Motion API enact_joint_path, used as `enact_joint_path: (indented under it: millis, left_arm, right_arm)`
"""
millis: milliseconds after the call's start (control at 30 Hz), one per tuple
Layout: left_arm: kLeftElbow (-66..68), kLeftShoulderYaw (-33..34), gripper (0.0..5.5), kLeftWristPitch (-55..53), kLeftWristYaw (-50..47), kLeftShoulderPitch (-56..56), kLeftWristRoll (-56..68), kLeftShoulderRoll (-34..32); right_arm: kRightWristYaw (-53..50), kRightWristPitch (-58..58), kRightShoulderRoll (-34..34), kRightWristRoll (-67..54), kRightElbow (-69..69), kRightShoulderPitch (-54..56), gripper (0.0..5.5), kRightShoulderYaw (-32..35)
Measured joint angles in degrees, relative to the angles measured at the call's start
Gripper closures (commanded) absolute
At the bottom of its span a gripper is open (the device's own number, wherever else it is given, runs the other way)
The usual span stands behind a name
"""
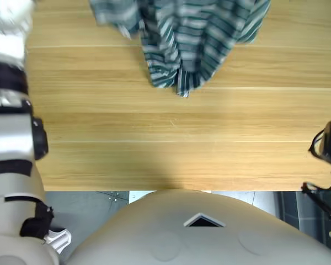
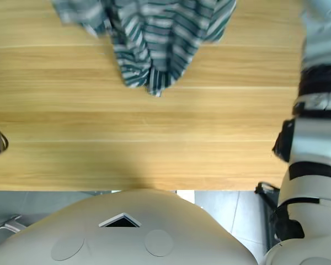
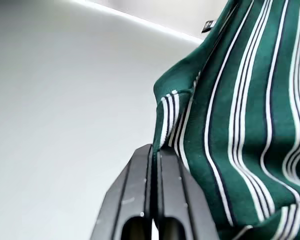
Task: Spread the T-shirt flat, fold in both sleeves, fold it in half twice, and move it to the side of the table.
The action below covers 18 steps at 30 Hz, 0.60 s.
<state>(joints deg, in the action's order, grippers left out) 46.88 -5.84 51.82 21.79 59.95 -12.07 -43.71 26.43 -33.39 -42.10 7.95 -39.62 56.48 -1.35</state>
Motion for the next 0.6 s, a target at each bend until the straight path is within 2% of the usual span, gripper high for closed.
enact_joint_path:
  millis: [133, 233, 333, 433, 533, 600]
  left_arm:
    - [0.5, 0.6, 5.47, 4.7, 0.1, 0.3, -1.2, -3.9]
    - [-2.6, -0.3, 5.47, 7.2, 7.0, -7.4, 4.8, -5.9]
    - [-15.8, -4.3, 5.47, 6.8, 17.3, -24.0, 17.0, -11.2]
    - [-30.5, -5.5, 5.47, 9.5, 20.5, -44.1, 23.6, -20.3]
    - [-43.4, -2.9, 5.47, 13.4, 20.5, -63.0, 25.9, -25.2]
    - [-50.6, 2.0, 5.47, 16.9, 20.3, -74.9, 27.2, -27.4]
  right_arm:
    - [3.6, -2.4, -1.4, -3.0, 2.5, -0.7, 5.5, 1.1]
    - [11.1, -4.1, -3.1, -8.7, 10.9, -10.8, 5.5, 1.2]
    - [21.3, -3.6, -8.4, -18.5, 24.3, -27.4, 5.5, 1.3]
    - [30.6, -6.3, -13.9, -27.0, 37.8, -50.0, 5.5, 2.6]
    - [36.8, -9.7, -15.4, -35.8, 52.7, -70.9, 5.5, 9.4]
    - [42.6, -12.5, -16.0, -45.1, 61.9, -81.3, 5.5, 16.7]
